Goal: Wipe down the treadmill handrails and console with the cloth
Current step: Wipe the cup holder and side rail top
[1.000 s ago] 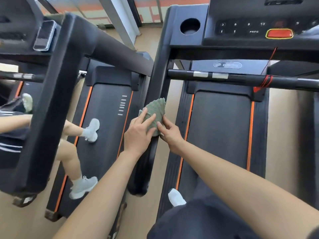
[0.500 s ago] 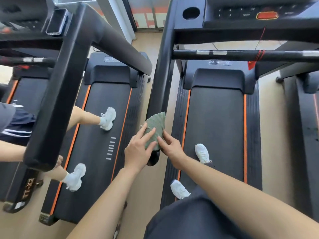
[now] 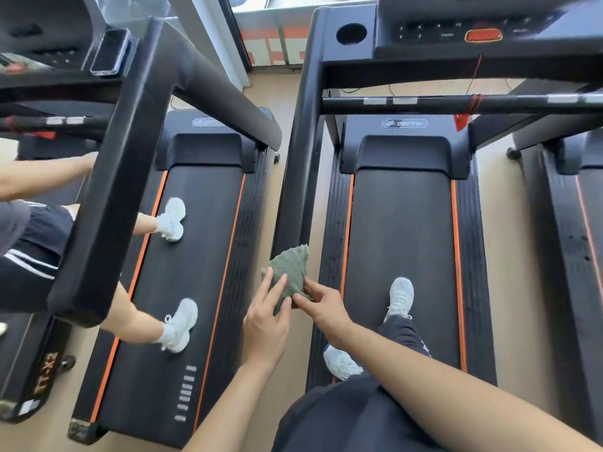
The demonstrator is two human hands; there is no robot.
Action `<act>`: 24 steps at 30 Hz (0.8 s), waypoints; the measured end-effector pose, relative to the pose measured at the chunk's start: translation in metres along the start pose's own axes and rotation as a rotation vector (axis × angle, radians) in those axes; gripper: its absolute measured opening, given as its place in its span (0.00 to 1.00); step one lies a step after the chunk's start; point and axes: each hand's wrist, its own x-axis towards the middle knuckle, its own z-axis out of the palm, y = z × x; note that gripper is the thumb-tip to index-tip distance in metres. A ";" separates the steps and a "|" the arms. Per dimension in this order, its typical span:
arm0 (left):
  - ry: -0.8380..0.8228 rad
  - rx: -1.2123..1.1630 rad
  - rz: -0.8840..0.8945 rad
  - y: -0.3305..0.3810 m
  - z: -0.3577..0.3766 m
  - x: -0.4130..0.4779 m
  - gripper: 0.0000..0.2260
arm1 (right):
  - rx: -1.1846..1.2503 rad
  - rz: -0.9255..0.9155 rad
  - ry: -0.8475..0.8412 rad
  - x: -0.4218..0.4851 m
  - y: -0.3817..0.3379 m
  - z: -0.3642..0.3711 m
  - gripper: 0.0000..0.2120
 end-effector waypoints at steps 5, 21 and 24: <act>-0.028 0.065 0.015 0.007 0.007 0.018 0.21 | -0.032 -0.060 0.026 0.011 -0.021 0.001 0.25; -0.200 0.386 -0.165 0.081 0.024 0.188 0.23 | -0.025 -0.056 -0.035 0.130 -0.149 -0.057 0.25; -0.207 0.414 -0.173 0.094 0.034 0.229 0.23 | -0.082 -0.070 -0.032 0.160 -0.177 -0.072 0.28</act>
